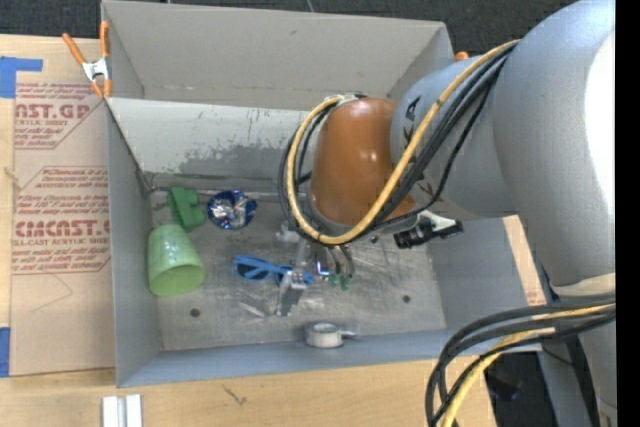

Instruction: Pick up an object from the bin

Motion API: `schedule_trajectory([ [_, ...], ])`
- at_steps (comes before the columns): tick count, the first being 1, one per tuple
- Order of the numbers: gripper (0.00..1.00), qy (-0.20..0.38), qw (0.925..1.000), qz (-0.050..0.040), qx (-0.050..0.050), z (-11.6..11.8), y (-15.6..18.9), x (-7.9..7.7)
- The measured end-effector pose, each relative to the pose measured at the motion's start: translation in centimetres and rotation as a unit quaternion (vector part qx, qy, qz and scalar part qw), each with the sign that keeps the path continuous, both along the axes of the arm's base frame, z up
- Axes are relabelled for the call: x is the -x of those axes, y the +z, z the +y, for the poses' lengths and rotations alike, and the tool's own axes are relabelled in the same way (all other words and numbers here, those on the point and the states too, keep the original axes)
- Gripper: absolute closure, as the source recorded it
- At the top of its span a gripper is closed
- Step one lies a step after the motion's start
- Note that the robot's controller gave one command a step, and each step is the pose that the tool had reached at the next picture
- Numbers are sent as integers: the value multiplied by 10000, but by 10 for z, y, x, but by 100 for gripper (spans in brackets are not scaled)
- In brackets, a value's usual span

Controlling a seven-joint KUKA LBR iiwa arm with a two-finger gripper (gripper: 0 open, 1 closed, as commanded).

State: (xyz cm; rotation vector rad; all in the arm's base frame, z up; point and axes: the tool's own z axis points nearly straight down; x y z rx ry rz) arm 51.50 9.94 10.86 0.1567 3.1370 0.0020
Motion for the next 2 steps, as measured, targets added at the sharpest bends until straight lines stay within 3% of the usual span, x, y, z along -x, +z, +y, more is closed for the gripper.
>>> schedule_trajectory([
  [1, 0, -874, 9962, -46, -15, -3, -35, 8],
  [2, 0, -870, 9962, -22, -8, -2, -33, 7],
])
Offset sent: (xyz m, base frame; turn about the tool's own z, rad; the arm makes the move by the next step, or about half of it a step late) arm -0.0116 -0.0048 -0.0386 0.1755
